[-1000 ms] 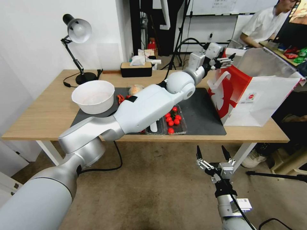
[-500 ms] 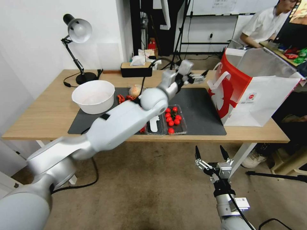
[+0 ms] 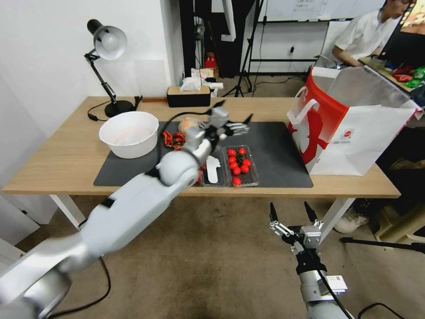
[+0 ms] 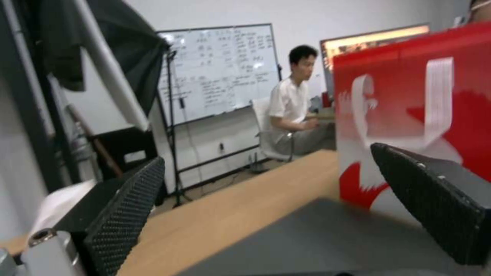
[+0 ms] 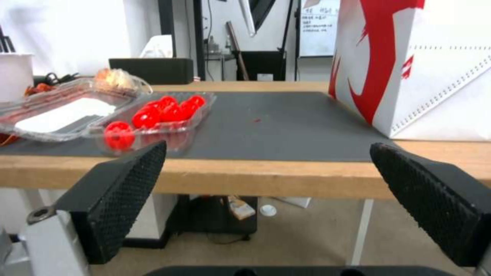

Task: Pick up the trash from the table and place it into the takeout bag.

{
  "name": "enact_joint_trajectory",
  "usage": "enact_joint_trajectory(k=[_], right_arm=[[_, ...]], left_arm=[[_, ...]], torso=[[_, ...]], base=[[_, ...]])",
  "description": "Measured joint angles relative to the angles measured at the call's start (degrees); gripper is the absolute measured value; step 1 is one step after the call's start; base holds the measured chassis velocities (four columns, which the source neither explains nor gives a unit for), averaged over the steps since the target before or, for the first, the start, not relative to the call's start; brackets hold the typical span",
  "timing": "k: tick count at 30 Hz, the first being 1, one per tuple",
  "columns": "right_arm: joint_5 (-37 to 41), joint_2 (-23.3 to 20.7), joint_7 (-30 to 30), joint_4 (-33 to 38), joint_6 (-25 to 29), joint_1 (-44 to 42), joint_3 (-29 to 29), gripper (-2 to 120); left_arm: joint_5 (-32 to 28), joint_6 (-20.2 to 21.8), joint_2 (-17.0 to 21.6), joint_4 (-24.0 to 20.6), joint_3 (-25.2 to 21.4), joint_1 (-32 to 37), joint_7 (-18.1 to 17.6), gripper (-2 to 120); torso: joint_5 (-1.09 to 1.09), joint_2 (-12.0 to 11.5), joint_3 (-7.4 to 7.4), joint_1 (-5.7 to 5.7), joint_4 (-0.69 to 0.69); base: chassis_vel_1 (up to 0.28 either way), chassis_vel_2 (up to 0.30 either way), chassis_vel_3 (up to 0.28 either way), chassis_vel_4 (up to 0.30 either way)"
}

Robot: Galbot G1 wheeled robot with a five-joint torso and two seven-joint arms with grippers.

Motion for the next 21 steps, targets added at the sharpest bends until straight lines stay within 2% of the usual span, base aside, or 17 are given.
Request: enact_joint_trajectory(k=[1,2,5,6,8,9,11,12,14,15,17,18,21], right_arm=[[-0.1,0.0,-0.1,0.1,0.1,-0.2,-0.1,100],[-0.1,0.0,-0.1,0.1,0.1,-0.2,-0.1,100],[-1.1,0.2,-0.4,1.2,0.7,-1.4,-0.2,100],[-1.1,0.2,-0.4,1.2,0.7,-1.4,-0.2,100],[-1.9,0.3,-0.4,2.3,1.1,-2.6,-0.2,100],[-1.9,0.3,-0.4,2.3,1.1,-2.6,-0.2,100],[-3.1,0.7,-0.4,4.3,2.5,-4.9,0.0,100],[-3.1,0.7,-0.4,4.3,2.5,-4.9,0.0,100],[-3.5,0.6,-0.4,4.4,3.1,-4.5,-0.2,100],[-3.5,0.6,-0.4,4.4,3.1,-4.5,-0.2,100],[-3.6,0.4,-0.4,4.2,2.4,-3.6,-0.4,100],[-3.6,0.4,-0.4,4.2,2.4,-3.6,-0.4,100],[-3.7,0.4,-0.4,4.4,1.9,-3.5,-0.6,100]], left_arm=[[0.4,0.0,0.7,-1.5,-1.9,2.6,0.3,100],[0.4,0.0,0.7,-1.5,-1.9,2.6,0.3,100],[2.7,-0.6,2.5,-7.1,-10.8,13.0,1.2,100],[2.7,-0.6,2.5,-7.1,-10.8,13.0,1.2,100],[4.9,-1.5,3.2,-10.2,-16.4,20.0,1.5,100],[4.9,-1.5,3.2,-10.2,-16.4,20.0,1.5,100],[8.1,-3.5,3.6,-14.8,-23.5,30.8,1.9,100],[8.1,-3.5,3.6,-14.8,-23.5,30.8,1.9,100],[10.3,-5.0,3.4,-16.0,-28.3,36.0,4.0,100],[10.3,-5.0,3.4,-16.0,-28.3,36.0,4.0,100],[12.0,-6.8,3.0,-17.5,-32.6,41.2,5.3,100],[12.0,-6.8,3.0,-17.5,-32.6,41.2,5.3,100],[13.6,-8.7,0.4,-19.6,-37.4,47.7,6.3,100]], torso=[[0.0,0.0,0.0,0.0,0.0],[0.0,0.0,0.0,0.0,0.0],[0.0,0.0,-0.01,0.0,0.0],[0.0,0.0,-0.01,0.0,0.0],[-0.01,0.0,-0.01,0.0,0.0],[-0.01,0.0,-0.01,0.0,0.0],[-0.04,0.0,-0.01,-0.01,0.02],[-0.04,0.0,-0.01,-0.01,0.02],[0.02,0.0,-0.01,-0.02,0.01],[0.02,0.0,-0.01,-0.02,0.01],[0.01,0.0,0.01,0.01,0.0],[0.01,0.0,0.01,0.01,0.0],[0.02,0.0,-0.01,-0.01,-0.01]], base=[[0.0,0.0,0.0,0.0],[0.0,0.0,0.0,0.0],[0.0,0.0,0.0,0.0],[0.0,0.0,0.0,0.0],[0.0,0.0,0.0,0.0],[0.0,0.0,0.0,0.0],[0.0,0.0,0.0,0.0],[0.0,0.0,0.0,0.0],[0.0,0.0,0.0,0.0],[0.0,0.0,0.0,0.0],[0.0,0.0,0.0,0.0],[0.0,0.0,0.0,0.0],[0.0,0.0,0.0,0.0]])
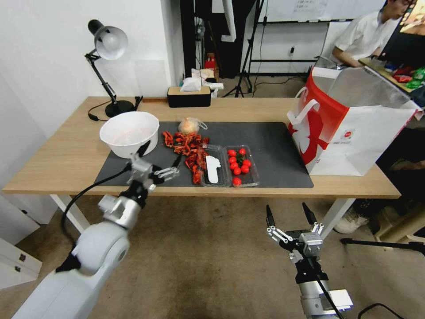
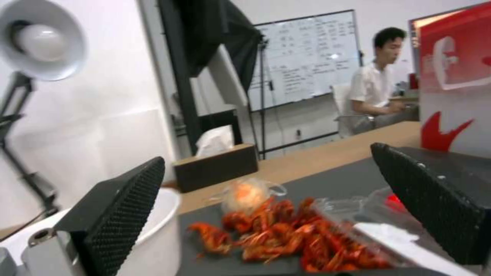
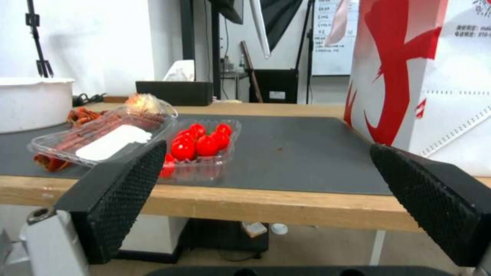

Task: Pick up the trash from the table and place it into the takeout bag.

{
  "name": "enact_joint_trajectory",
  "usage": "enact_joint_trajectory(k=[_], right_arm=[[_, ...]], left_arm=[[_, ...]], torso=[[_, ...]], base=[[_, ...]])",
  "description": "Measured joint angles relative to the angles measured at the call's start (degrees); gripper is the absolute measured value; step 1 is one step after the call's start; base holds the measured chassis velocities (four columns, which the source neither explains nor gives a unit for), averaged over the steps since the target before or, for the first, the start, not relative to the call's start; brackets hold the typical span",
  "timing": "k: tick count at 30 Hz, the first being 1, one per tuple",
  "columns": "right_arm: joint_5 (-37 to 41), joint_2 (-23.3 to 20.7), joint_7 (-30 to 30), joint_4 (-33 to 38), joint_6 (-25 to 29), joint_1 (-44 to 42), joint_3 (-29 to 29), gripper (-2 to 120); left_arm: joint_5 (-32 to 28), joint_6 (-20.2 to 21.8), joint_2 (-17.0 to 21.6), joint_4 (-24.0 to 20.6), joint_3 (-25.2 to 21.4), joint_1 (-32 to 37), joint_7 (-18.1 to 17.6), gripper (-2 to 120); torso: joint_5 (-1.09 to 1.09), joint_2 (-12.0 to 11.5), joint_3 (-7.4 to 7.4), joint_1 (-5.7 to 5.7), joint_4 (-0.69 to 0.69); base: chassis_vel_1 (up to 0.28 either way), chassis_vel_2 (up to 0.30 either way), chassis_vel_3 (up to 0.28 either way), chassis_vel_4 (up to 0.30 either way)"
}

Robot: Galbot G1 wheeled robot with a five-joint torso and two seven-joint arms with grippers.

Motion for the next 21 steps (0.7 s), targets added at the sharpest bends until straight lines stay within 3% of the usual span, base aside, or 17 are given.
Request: enact_joint_trajectory(k=[6,8,21], right_arm=[[0.0,0.0,-0.1,0.7,-1.1,0.4,-0.1,100],[0.0,-0.1,-0.2,1.1,-1.8,0.6,-0.1,100],[0.6,-0.4,-0.8,1.6,-3.4,0.4,-0.1,100]], left_arm=[[4.0,-2.5,-4.7,-0.6,-3.9,6.7,0.0,100],[9.0,-3.9,-7.6,-0.6,-5.4,10.6,-0.9,100],[15.4,-9.3,-15.0,2.9,-7.1,16.4,-3.2,100]], torso=[[-0.02,0.0,0.01,0.01,0.02],[-0.01,0.0,0.0,0.0,0.02],[-0.01,0.0,0.01,0.01,0.01]], base=[[0.0,0.0,0.0,0.0],[0.0,0.0,0.0,0.0],[0.0,0.0,0.0,0.0]])
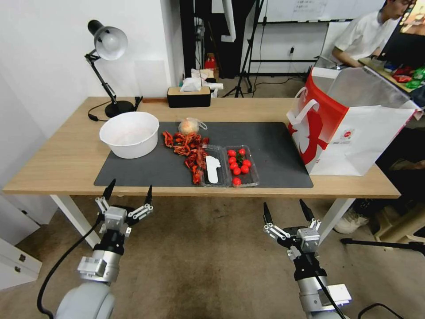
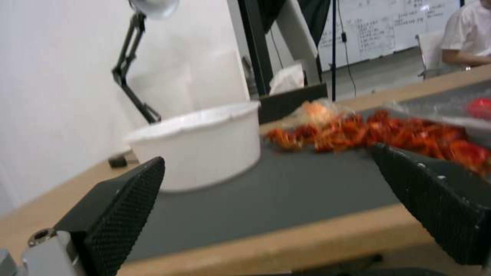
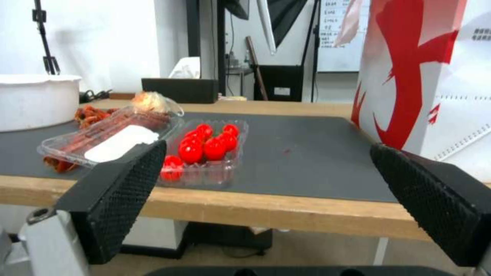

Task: Pick up the trash from the table and place it into the takeout bag.

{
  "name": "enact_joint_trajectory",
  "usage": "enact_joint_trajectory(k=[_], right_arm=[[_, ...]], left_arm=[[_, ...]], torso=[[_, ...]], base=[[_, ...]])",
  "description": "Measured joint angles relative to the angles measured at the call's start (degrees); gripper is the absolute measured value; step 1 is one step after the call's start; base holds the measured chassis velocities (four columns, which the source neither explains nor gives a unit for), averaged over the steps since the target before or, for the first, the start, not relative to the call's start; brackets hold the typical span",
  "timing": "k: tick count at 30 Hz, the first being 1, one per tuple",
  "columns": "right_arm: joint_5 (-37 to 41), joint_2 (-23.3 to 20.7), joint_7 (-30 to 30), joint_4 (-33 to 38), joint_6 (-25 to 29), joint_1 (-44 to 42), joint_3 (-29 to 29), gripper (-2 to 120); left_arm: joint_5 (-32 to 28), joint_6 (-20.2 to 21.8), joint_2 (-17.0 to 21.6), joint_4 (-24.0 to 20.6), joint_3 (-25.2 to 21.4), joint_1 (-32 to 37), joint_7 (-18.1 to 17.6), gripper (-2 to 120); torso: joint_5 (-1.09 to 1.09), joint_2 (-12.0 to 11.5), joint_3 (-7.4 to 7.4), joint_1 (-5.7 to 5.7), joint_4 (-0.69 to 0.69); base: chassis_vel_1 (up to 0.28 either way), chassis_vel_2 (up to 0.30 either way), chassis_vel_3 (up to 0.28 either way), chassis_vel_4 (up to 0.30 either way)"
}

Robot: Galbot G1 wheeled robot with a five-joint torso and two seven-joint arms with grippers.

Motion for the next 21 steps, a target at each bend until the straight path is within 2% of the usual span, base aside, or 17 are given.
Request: enact_joint_trajectory(k=[10,21], right_arm=[[3.2,-0.8,-0.5,-0.9,-1.7,1.7,0.0,100],[3.5,-0.8,-0.6,-1.7,-2.0,2.4,0.0,100]], left_arm=[[1.9,-2.4,-1.2,3.4,0.4,0.7,-0.6,100],[1.5,-2.8,-1.2,3.6,0.4,0.5,-0.9,100]], torso=[[0.0,0.0,0.0,0.01,0.0],[0.0,0.0,0.0,0.01,0.0]], base=[[0.0,0.0,0.0,0.0],[0.0,0.0,0.0,0.0]])
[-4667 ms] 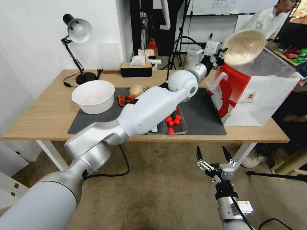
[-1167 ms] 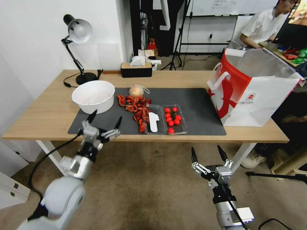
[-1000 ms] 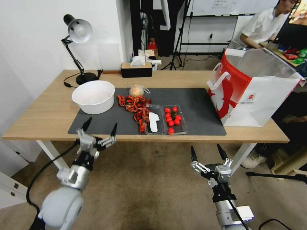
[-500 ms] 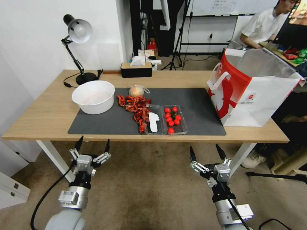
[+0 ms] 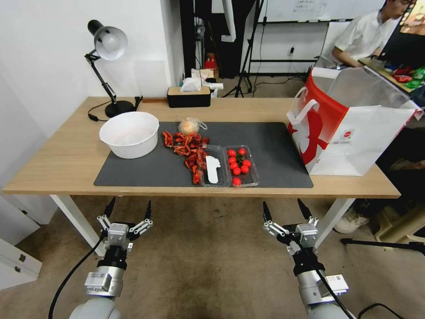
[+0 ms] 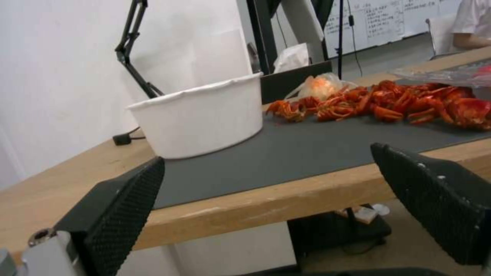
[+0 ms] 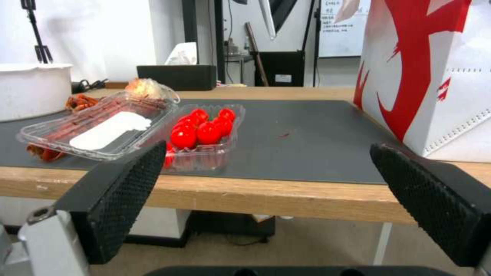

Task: Pick up the trash from the table and place it into the takeout bag.

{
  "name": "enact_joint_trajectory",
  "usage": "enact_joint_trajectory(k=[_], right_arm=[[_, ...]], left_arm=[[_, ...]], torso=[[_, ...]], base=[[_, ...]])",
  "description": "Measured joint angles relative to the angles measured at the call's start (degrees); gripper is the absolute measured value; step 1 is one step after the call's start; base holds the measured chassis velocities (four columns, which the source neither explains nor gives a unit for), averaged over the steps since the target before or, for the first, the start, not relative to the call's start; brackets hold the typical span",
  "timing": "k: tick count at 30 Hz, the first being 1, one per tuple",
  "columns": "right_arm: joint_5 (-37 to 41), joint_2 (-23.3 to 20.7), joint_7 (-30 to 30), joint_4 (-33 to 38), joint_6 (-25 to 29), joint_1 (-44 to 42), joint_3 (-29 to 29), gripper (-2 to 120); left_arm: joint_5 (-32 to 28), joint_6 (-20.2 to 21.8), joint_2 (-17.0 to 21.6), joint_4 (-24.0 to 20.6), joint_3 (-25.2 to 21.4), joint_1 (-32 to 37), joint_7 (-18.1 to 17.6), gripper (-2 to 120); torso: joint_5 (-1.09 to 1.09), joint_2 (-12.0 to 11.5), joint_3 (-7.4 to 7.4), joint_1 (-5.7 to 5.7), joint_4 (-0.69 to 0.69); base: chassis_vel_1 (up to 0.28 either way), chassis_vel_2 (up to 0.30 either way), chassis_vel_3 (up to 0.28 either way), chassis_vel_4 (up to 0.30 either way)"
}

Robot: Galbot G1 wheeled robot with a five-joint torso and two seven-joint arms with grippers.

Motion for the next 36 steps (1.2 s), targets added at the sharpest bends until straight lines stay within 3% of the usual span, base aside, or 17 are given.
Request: enact_joint_trajectory(k=[19,23,24,25,28,32,36], right_arm=[[0.3,0.2,0.3,-0.3,-1.6,1.3,-0.2,100],[0.0,0.5,0.3,-0.3,-1.7,1.3,-0.3,100],[-0.3,0.9,0.5,-0.3,-1.7,1.3,-0.3,100],[-0.3,0.9,0.5,-0.3,-1.7,1.3,-0.3,100],[-0.9,1.4,0.9,-0.1,-1.7,0.9,-0.2,100],[-1.1,1.5,1.1,0.3,-1.7,0.4,0.1,100],[-1.1,1.5,1.2,0.4,-1.8,0.4,0.3,100]], left_arm=[[-0.9,-0.9,1.2,2.6,2.4,-2.7,1.1,100],[-2.8,2.5,3.9,1.3,3.4,-5.9,1.1,100],[-4.5,5.5,5.3,0.4,4.1,-8.5,1.0,100],[-4.5,5.5,5.3,0.4,4.1,-8.5,1.0,100],[-8.3,11.1,7.1,-0.3,5.8,-13.9,1.0,100],[-13.1,15.1,8.9,0.3,8.4,-20.1,0.9,100],[-15.9,16.4,10.3,1.3,10.3,-23.8,0.9,100]], torso=[[-0.01,0.0,0.0,0.0,0.01],[-0.01,0.0,0.0,0.0,0.0],[0.0,0.0,0.0,0.0,-0.01],[0.0,0.0,0.0,0.0,-0.01],[-0.01,0.0,0.0,0.0,0.0],[0.0,0.0,0.0,0.0,-0.01],[-0.01,0.0,0.0,0.0,-0.02]], base=[[0.0,0.0,0.0,0.0],[0.0,0.0,0.0,0.0],[0.0,0.0,0.0,0.0],[0.0,0.0,0.0,0.0],[0.0,0.0,0.0,0.0],[0.0,0.0,0.0,0.0],[0.0,0.0,0.0,0.0]])
